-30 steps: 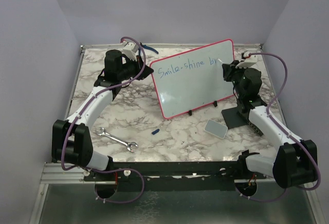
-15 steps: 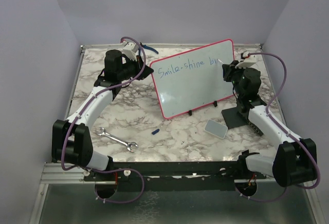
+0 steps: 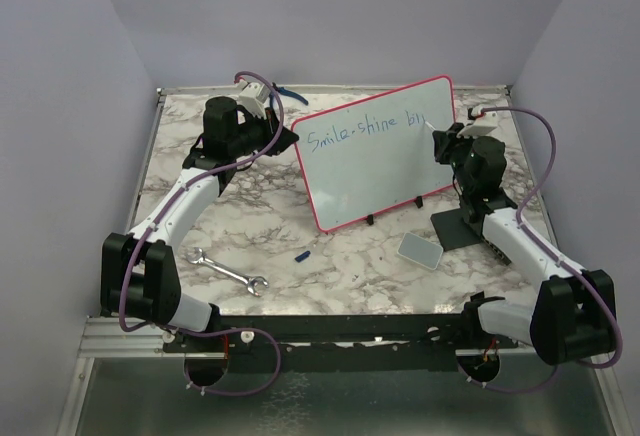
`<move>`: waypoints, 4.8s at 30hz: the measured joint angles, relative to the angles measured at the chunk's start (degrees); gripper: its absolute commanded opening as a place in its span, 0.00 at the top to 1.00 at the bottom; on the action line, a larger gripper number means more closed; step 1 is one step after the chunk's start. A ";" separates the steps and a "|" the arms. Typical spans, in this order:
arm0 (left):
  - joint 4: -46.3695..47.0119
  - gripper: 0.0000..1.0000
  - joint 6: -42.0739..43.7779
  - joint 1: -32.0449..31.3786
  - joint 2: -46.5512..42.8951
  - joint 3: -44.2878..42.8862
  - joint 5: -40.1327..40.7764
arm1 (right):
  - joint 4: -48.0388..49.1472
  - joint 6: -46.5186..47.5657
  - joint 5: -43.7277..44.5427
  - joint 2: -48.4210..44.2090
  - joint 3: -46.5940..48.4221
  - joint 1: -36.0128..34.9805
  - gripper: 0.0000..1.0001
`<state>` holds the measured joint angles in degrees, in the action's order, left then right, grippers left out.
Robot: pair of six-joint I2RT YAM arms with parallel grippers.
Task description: Write a sentence on the whiteboard
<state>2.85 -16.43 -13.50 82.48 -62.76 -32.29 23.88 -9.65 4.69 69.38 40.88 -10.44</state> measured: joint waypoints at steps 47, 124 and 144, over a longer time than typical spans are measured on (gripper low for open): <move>-0.20 1.00 0.24 0.00 0.00 0.00 0.00 | 0.70 0.26 -2.38 1.16 3.04 0.00 1.00; -0.44 1.00 0.46 0.00 -0.20 0.00 0.00 | 0.04 2.23 -0.48 2.01 3.30 0.15 0.99; -0.46 1.00 0.46 0.00 -0.22 0.00 0.00 | -0.11 2.21 0.50 1.49 1.62 0.15 0.99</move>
<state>2.39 -15.97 -13.50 82.26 -62.76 -32.29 23.77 -7.44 5.19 70.87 42.50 -10.28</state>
